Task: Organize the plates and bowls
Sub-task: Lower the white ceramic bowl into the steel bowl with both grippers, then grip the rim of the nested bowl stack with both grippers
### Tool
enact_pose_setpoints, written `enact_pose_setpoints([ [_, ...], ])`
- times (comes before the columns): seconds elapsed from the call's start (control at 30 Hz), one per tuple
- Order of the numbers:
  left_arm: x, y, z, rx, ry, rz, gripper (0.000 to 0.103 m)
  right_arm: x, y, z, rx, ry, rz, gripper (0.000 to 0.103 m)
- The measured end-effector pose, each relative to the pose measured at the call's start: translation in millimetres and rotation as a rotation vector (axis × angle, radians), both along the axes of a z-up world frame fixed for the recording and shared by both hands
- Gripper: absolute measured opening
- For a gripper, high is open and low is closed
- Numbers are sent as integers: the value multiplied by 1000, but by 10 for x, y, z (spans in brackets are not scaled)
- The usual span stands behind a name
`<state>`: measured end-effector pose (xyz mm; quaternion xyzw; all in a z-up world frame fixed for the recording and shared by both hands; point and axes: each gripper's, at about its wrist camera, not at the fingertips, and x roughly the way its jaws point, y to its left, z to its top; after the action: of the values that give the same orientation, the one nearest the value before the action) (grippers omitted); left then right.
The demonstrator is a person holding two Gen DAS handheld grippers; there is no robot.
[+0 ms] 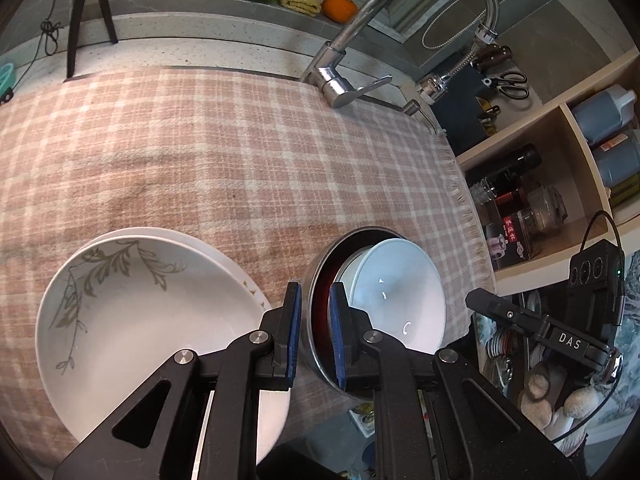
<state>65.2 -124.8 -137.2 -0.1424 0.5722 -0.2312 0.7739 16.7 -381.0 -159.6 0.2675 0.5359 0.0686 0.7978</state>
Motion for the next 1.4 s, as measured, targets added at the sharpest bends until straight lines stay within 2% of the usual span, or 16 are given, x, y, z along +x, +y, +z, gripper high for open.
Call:
enact_pose_setpoints([
  [0.33,-48,-19,-114,-1,27,-19,12,-122,-211,-148,60,-4,-48,31],
  [0.83,-3,-34,-203,6,51,-23,12,-142,-273,-329,129,30,-74,31],
  [1.4,50,-100,-290,22,67,-40,12,-65,-194,-421,121,50,-54,19],
])
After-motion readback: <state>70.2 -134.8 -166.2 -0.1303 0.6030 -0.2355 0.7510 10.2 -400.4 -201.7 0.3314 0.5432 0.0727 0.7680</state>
